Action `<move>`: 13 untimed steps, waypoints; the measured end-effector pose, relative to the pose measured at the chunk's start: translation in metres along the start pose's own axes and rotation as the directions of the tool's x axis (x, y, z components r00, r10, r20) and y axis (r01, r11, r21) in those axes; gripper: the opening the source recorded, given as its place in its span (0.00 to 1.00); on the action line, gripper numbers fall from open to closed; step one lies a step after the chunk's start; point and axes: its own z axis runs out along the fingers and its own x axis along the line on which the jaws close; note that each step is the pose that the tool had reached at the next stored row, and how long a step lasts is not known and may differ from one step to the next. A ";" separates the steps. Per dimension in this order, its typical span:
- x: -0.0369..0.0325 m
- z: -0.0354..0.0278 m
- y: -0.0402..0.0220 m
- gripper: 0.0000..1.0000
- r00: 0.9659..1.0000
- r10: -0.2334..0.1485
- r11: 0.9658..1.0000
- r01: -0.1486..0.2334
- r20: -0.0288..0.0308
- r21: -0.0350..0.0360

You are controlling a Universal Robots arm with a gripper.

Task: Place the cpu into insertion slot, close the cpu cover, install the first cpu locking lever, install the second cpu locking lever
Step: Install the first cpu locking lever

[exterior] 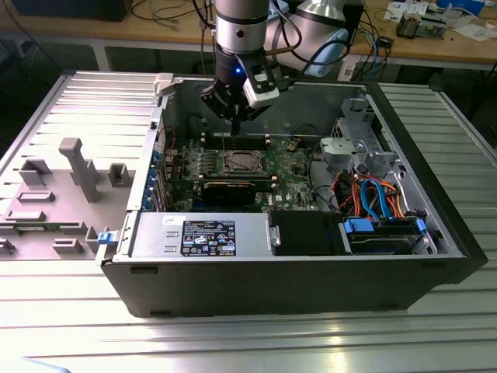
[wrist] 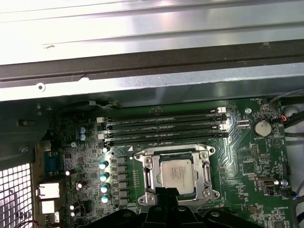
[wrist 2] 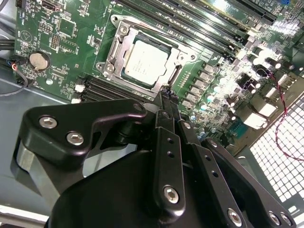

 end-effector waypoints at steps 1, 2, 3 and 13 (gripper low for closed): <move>0.0000 0.0000 0.0000 0.11 1.000 -0.002 1.000 0.002 0.000 0.000; 0.0000 0.0000 0.0000 0.11 1.000 -0.004 1.000 0.004 0.000 0.000; 0.0000 0.0000 0.0000 0.11 1.000 -0.006 1.000 0.006 0.000 0.000; 0.0000 0.0000 0.0000 0.11 1.000 -0.028 1.000 0.028 -0.001 0.000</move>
